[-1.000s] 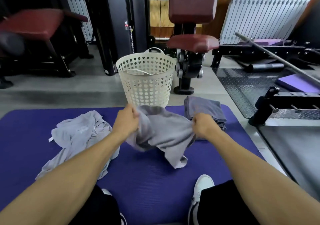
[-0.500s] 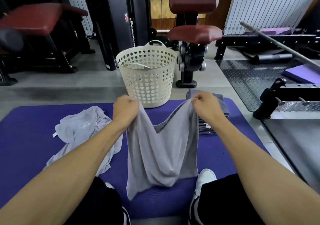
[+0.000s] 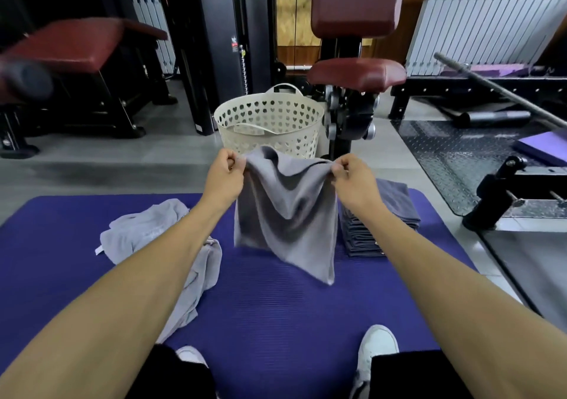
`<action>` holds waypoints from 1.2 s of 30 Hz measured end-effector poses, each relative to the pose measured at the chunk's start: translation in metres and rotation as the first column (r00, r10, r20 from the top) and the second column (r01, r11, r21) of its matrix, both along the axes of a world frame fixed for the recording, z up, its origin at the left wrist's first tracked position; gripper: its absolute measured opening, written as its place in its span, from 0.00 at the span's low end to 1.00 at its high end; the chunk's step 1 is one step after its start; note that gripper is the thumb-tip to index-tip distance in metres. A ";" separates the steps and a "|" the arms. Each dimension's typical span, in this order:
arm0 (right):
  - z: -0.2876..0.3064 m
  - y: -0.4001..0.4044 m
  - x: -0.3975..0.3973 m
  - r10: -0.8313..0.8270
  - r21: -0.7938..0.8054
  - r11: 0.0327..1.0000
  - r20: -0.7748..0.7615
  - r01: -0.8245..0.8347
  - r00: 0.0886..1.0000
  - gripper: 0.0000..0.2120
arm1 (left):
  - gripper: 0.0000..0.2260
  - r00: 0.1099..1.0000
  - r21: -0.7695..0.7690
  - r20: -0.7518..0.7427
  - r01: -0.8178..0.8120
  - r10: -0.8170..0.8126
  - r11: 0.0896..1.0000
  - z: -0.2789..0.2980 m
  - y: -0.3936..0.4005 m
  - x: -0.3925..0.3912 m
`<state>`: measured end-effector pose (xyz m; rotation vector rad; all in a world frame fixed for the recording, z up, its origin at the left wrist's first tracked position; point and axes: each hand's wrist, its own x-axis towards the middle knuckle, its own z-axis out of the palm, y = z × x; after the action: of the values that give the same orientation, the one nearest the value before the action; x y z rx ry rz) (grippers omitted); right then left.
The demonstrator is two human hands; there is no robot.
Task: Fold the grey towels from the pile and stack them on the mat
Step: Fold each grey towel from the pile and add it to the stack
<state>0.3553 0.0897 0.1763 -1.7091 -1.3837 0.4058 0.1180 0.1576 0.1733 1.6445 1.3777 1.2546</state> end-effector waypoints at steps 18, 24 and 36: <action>-0.161 -0.139 -0.003 0.110 -0.453 0.888 0.043 -0.079 0.993 0.07 | 0.07 0.938 -0.337 -0.305 0.053 -0.163 0.940 -0.188 -0.143 -0.075; -0.174 -0.173 0.007 0.204 -0.567 0.815 0.097 -0.114 0.974 0.06 | 0.08 0.880 -0.387 -0.364 0.155 -0.305 0.909 -0.189 -0.170 -0.076; -0.176 -0.148 -0.009 0.321 -0.747 0.629 -0.001 -0.214 0.947 0.08 | 0.06 0.541 -0.651 -0.588 0.125 -0.601 0.749 -0.189 -0.142 -0.094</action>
<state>0.3466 -0.0586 0.0001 -2.1964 -1.7192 1.1877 0.0239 0.0161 -0.0152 1.9662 1.4978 -0.2265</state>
